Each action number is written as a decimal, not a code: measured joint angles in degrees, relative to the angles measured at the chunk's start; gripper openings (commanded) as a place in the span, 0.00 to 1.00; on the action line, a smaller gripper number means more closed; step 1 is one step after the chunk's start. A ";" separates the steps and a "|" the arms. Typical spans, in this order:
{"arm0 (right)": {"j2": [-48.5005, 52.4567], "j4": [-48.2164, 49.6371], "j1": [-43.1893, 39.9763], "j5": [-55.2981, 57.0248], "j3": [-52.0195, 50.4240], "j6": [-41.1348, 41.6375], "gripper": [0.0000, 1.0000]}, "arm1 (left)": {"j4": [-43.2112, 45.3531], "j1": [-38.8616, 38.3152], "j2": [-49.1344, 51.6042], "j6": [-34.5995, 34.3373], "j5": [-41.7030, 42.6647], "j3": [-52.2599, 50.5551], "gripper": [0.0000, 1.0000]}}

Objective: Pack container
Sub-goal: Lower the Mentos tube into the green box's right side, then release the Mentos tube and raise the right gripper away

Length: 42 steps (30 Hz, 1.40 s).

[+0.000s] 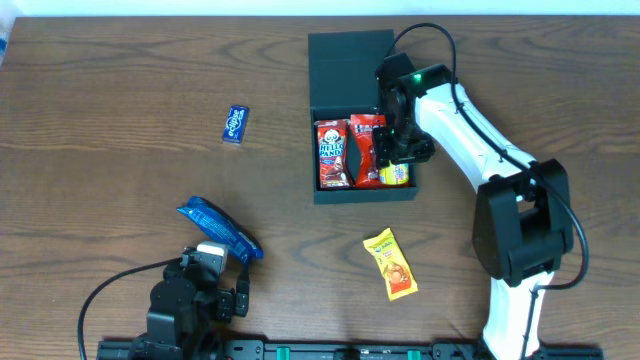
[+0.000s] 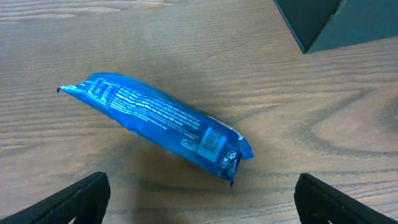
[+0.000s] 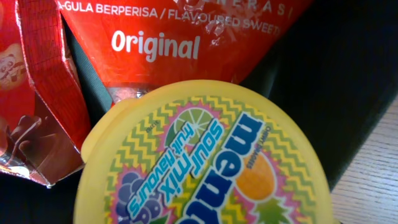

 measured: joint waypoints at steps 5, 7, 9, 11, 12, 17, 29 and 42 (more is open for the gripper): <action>0.00 0.02 0.00 0.31 0.00 -0.04 0.99 | 0.00 0.00 0.00 -0.02 0.00 0.00 0.95; 0.00 0.09 0.09 0.61 0.00 -0.37 0.99 | 0.00 0.02 0.00 0.00 0.00 0.00 0.95; 0.04 -0.04 0.09 1.09 0.00 -0.37 0.99 | 0.00 0.00 0.00 0.00 0.00 0.00 0.96; 0.04 -0.07 0.09 1.29 0.00 -0.35 0.99 | 0.00 0.00 0.00 0.00 0.00 0.00 0.96; 0.04 -0.04 0.11 1.33 0.00 -0.35 0.99 | 0.00 0.00 0.00 0.00 0.00 0.00 0.95; -0.90 -0.09 0.11 1.20 -0.04 -0.33 0.99 | 0.00 0.00 0.00 0.00 0.00 0.00 0.95; -16.76 -3.74 0.55 0.31 -0.09 0.07 0.99 | 0.00 0.00 0.00 0.00 0.00 0.00 0.95; -19.26 -6.99 -4.37 12.87 -7.30 4.48 0.99 | 0.00 0.00 0.00 0.00 0.00 0.00 0.95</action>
